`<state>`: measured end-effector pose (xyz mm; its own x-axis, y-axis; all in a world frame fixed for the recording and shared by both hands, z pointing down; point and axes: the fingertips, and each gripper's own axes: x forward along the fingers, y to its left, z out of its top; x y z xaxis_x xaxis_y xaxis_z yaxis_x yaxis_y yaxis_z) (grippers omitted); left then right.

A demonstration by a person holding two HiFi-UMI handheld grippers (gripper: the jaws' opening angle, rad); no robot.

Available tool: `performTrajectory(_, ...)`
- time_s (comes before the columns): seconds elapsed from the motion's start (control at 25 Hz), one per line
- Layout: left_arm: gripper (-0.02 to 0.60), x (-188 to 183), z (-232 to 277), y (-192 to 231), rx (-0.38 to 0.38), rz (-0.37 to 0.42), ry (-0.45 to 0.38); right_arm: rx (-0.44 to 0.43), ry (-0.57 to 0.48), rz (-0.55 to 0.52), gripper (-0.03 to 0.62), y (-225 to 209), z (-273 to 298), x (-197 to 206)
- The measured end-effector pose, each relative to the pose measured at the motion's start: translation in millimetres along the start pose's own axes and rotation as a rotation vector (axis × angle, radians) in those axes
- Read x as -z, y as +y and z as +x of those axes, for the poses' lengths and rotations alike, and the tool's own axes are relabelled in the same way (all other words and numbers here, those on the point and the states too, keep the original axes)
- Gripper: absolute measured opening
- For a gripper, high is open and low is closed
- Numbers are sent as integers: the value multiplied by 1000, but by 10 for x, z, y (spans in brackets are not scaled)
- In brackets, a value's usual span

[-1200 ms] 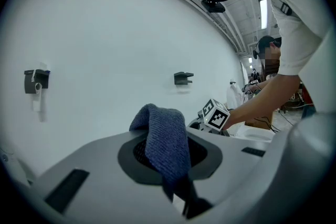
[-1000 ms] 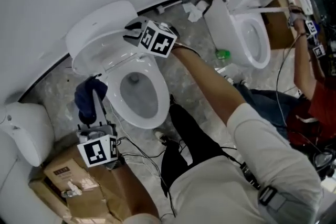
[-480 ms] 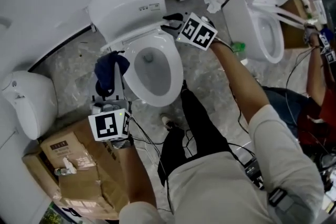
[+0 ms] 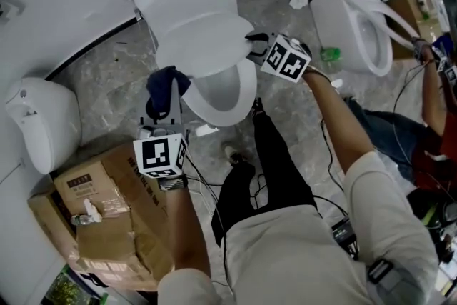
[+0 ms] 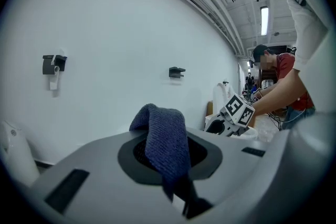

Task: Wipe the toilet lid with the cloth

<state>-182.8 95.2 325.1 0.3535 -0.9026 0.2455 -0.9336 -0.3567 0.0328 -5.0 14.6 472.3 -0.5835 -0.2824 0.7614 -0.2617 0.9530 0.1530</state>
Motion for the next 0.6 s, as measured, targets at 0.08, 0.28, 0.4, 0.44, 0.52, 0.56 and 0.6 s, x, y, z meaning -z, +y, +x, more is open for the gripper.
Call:
performTrajectory(0.08,54,58,-33,9,-1,-9,11,-10,38,-46,184,137,21,93)
performTrajectory(0.28,54,170,-42,13,1,-22,23,-34,133,-189,193,485,73,311)
performTrajectory(0.4,54,215,-10,-25,12,-28,27,-60,184,-234,201,685,105,464)
performTrajectory(0.44,54,236,-1,-37,15,-30,29,-69,190,-233,201,748,118,504)
performTrajectory(0.52,54,289,17,-55,20,-37,36,-84,183,-207,212,874,144,574)
performTrajectory(0.56,54,318,32,-65,23,-42,40,-90,180,-198,218,934,158,615)
performTrajectory(0.6,54,345,59,-70,25,-46,43,-97,184,-198,227,982,176,660)
